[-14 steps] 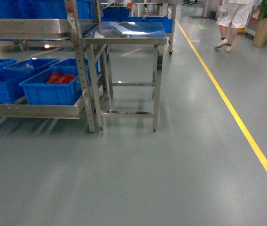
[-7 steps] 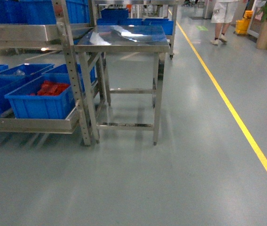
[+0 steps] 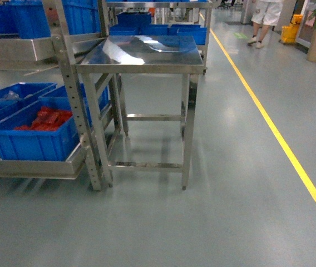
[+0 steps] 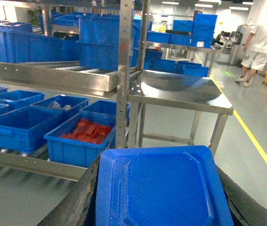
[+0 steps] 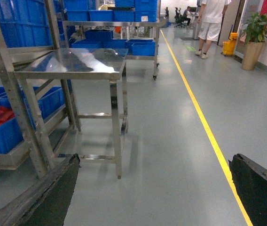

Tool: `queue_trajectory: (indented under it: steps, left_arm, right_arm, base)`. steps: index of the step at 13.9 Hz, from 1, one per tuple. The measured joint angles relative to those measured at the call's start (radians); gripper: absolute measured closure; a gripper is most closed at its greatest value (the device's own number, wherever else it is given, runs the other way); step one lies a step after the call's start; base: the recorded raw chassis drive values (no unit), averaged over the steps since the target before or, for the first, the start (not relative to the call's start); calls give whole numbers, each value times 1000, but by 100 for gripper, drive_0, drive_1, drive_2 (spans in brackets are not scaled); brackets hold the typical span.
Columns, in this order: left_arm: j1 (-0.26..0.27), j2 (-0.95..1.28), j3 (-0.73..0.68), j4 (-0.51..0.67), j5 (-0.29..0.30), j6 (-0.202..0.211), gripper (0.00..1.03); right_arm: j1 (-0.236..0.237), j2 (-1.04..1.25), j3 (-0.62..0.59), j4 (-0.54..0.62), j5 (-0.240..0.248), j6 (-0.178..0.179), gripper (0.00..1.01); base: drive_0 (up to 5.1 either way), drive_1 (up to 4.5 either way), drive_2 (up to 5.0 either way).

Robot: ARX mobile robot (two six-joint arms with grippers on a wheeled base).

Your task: Pick blue part to blue bin on bottom shelf

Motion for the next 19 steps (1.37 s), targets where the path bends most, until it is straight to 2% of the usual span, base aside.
queue_trajectory:
  steps: [19]
  left_arm:
    - [0, 0, 0, 1, -2, 0, 59]
  right_arm:
    - [0, 0, 0, 5, 0, 0, 3]
  base:
    - [-1, 420, -423]
